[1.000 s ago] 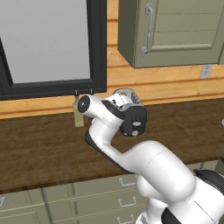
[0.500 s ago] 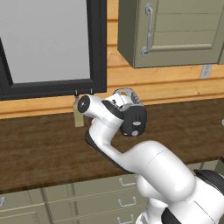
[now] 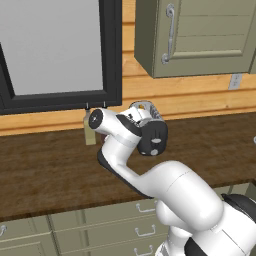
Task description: Start the toaster. Once the lever pops up, take the bread to the plate on the dining counter.
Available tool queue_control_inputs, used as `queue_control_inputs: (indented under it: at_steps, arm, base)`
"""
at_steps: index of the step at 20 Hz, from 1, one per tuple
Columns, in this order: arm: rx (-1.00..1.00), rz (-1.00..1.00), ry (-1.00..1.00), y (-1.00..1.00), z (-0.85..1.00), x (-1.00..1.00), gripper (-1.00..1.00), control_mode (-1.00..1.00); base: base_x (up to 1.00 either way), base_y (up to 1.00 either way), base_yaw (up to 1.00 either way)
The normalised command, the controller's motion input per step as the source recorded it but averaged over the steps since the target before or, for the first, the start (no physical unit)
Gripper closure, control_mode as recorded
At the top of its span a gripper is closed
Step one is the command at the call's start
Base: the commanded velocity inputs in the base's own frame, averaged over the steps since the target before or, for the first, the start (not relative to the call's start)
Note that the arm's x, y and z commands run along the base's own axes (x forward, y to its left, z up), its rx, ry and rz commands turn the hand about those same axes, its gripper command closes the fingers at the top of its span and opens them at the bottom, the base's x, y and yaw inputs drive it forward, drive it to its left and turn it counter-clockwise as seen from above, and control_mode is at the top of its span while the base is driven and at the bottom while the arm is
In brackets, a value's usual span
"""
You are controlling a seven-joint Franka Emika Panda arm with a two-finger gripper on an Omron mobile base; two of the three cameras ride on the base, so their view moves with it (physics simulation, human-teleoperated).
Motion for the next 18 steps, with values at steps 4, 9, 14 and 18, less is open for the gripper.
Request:
queue_control_inputs:
  at_steps: [4, 9, 14, 18]
  arm:
    - [0.0, 0.0, 0.0, 0.0, 0.0, 0.0, -1.0, -1.0]
    - [0.0, 0.0, 0.0, 0.0, 0.0, 0.0, -1.0, -1.0]
    - [0.0, 0.0, 0.0, 0.0, 0.0, 0.0, -1.0, -1.0]
    - [0.0, 0.0, 0.0, 0.0, 0.0, 0.0, -1.0, -1.0]
  base:
    - [0.0, 0.0, 0.0]
    - [0.0, 0.0, 0.0]
    - [0.0, 0.0, 0.0]
    - [0.0, 0.0, 0.0]
